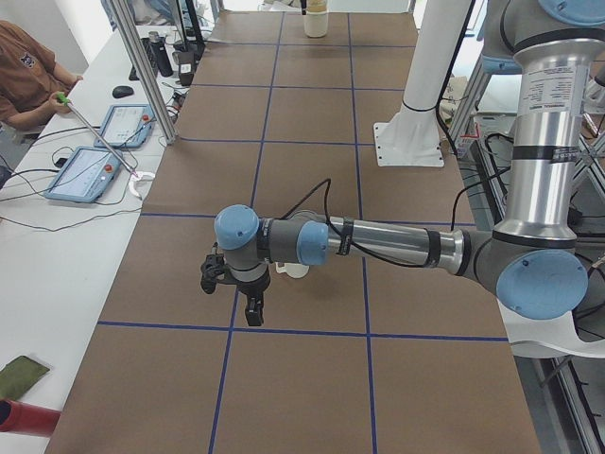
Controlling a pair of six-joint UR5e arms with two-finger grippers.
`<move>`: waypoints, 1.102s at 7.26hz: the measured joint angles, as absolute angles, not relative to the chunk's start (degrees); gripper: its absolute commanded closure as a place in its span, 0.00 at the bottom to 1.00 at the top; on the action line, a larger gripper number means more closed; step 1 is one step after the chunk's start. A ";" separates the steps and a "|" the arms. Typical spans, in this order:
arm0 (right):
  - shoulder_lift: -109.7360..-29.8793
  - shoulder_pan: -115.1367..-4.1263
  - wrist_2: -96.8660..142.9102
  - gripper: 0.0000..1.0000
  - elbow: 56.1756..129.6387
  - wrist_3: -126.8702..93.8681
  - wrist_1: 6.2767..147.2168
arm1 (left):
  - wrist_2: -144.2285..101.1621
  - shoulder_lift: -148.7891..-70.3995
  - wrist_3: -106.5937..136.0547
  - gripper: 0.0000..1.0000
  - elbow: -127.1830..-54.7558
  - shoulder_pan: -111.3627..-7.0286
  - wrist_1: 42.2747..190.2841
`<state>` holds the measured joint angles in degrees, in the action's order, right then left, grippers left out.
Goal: Left arm hands cup to right arm to dump lemon
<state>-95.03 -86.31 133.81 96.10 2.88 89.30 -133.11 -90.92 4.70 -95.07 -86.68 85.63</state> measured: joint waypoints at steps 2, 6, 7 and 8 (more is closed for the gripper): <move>-94.58 -86.31 133.87 0.00 96.52 1.03 89.25 | -133.32 -90.93 3.69 0.00 -95.13 -86.69 85.90; -93.89 -86.31 134.12 0.00 97.86 -4.60 89.12 | -136.01 -90.07 3.06 0.00 -96.20 -86.89 86.73; -93.87 -86.31 134.17 0.00 97.91 -4.70 89.12 | -136.13 -89.91 3.46 0.00 -96.81 -86.90 86.83; -93.87 -86.31 134.18 0.00 97.91 -4.73 89.12 | -136.29 -90.05 3.89 0.00 -96.88 -86.92 86.66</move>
<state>-93.87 -86.31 134.18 97.91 -4.73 89.12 -136.29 -90.05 3.89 -96.88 -86.92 86.66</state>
